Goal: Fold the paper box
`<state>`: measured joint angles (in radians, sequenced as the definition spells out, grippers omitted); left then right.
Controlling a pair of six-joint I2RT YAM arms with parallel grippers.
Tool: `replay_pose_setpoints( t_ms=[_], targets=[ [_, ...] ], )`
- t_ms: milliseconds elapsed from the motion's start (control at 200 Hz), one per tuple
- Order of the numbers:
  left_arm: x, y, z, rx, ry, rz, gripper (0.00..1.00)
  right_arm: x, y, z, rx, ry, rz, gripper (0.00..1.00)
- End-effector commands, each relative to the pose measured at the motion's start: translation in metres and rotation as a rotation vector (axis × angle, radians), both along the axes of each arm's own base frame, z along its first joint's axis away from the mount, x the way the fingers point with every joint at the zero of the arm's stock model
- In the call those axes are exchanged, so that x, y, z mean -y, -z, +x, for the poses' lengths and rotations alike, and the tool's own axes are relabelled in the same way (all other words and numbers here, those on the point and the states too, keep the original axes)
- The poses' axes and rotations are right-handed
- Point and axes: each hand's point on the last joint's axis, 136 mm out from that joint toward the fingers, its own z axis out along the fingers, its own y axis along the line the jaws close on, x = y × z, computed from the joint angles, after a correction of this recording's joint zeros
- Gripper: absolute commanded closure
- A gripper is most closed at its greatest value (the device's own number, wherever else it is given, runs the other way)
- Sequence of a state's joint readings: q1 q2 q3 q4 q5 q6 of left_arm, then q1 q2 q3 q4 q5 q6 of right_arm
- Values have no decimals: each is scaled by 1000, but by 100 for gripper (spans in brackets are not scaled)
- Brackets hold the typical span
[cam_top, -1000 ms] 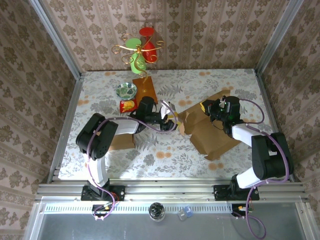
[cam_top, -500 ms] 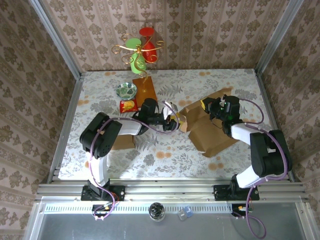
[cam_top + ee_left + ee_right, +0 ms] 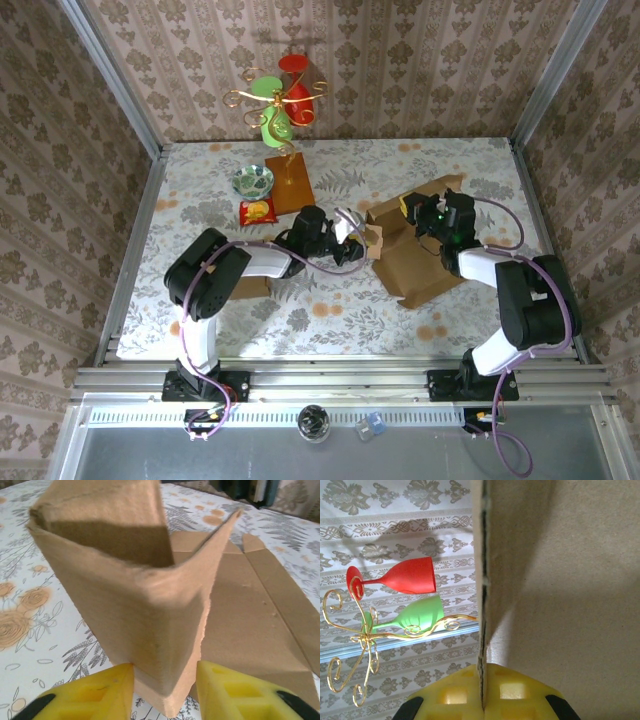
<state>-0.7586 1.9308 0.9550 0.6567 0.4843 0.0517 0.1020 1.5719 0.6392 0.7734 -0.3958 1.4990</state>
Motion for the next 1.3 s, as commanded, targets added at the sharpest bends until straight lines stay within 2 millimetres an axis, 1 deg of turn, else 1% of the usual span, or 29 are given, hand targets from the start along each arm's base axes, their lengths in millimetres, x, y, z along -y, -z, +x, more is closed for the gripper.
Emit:
replay_pose_setpoints(
  t_ms=[0, 105, 195, 335, 450, 560, 715, 835, 1025, 1110, 1295],
  targets=[
    [-4, 3, 17, 10, -135, 37, 66, 0, 1, -1, 22, 36, 13, 100],
    [-8, 6, 24, 13, -212, 41, 65, -1, 4, -5, 33, 49, 12, 100],
    [-11, 7, 31, 6, -279, 34, 64, -2, 12, -9, 27, 65, 12, 100],
    [-7, 8, 32, 18, -330, 41, 63, -3, 22, -15, 22, 103, 20, 100],
    [-4, 10, 32, 21, -368, 43, 63, -6, 25, -17, 23, 123, 34, 100],
    [-6, 11, 37, 31, -425, 39, 62, -9, 31, -20, 4, 140, 35, 100],
    [-13, 11, 46, 38, -505, 33, 59, -13, 33, -24, -6, 153, 9, 100],
    [-14, 10, 52, 44, -546, 31, 58, -17, 37, -29, -16, 156, -20, 100],
    [-16, 12, 57, 34, -591, 15, 58, -14, 51, -37, -48, 174, -55, 100],
    [-16, 12, 59, 28, -597, 5, 58, -15, 52, -38, -29, 177, -102, 100],
    [-13, 11, 60, 24, -597, -2, 58, -23, 54, -37, -11, 158, -162, 100]
  ],
)
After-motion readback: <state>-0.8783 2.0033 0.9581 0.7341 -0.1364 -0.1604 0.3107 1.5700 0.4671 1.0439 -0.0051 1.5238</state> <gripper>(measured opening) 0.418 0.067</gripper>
